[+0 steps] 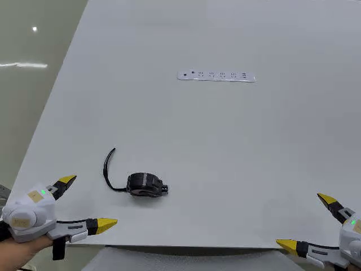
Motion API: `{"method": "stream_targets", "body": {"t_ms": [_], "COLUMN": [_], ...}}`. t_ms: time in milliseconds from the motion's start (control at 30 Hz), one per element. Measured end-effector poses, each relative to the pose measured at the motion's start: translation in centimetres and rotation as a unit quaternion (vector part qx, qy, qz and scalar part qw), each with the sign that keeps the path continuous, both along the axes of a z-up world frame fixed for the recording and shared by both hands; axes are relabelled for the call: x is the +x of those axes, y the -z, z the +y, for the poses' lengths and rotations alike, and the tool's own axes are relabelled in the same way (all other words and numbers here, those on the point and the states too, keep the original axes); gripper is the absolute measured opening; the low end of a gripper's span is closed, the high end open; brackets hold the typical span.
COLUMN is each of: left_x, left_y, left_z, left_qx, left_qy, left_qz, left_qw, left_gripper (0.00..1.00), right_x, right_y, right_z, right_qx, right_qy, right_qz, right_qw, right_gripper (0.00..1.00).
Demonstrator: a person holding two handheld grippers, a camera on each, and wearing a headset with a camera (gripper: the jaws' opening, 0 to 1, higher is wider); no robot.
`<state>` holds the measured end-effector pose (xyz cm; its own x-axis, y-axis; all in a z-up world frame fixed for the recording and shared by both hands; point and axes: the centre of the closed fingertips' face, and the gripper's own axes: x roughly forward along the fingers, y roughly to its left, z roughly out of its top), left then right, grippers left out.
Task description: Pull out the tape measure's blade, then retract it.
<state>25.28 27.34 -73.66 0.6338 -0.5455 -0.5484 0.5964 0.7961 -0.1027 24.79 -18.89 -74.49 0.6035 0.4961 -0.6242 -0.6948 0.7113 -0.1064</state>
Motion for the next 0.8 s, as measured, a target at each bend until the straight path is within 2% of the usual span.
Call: {"method": "stream_targets", "body": {"t_ms": [100,167,233,467,533,633,733,800], "left_x": [0.2,0.3,0.5,2.2,2.5,3.4,4.4,5.0], "left_y": [0.1,0.2,0.3,-0.8,-0.9,-0.8,-1.0,-1.1], "left_z": [0.1,0.1,0.0,-1.7,-2.4,-3.2,-4.2,-5.0], "left_qx": [0.003,0.015,0.031,0.044,0.054,0.073,0.082,0.095], "left_qy": [0.003,0.013,0.029,0.077,0.107,0.133,0.153,0.178], "left_qz": [0.001,0.005,0.007,0.007,0.006,0.003,-0.002,-0.008], "left_qw": [1.0,0.9998,0.9991,0.9961,0.9927,0.9884,0.9847,0.9794], "left_gripper": [1.0,0.99,0.98,0.96,0.96,0.95,0.93,0.93], "right_x": [0.2,0.5,0.9,2.7,3.1,3.7,4.1,4.4], "right_y": [-0.2,-0.2,-0.5,-2.0,-2.3,-2.8,-3.8,-3.9], "right_z": [0.3,0.2,0.7,2.7,3.7,5.2,7.5,8.8], "right_qx": [0.008,0.002,0.002,0.002,0.003,0.009,0.031,0.02], "right_qy": [-0.002,0.001,-0.013,-0.038,-0.056,-0.077,-0.105,-0.132], "right_qz": [0.002,0.008,-0.003,-0.012,-0.018,-0.018,-0.014,-0.013], "right_qw": [1.0,1.0,0.9999,0.9992,0.9983,0.9968,0.9939,0.9909], "right_gripper": [1.0,1.0,1.0,1.0,1.0,1.0,1.0,1.0]}}
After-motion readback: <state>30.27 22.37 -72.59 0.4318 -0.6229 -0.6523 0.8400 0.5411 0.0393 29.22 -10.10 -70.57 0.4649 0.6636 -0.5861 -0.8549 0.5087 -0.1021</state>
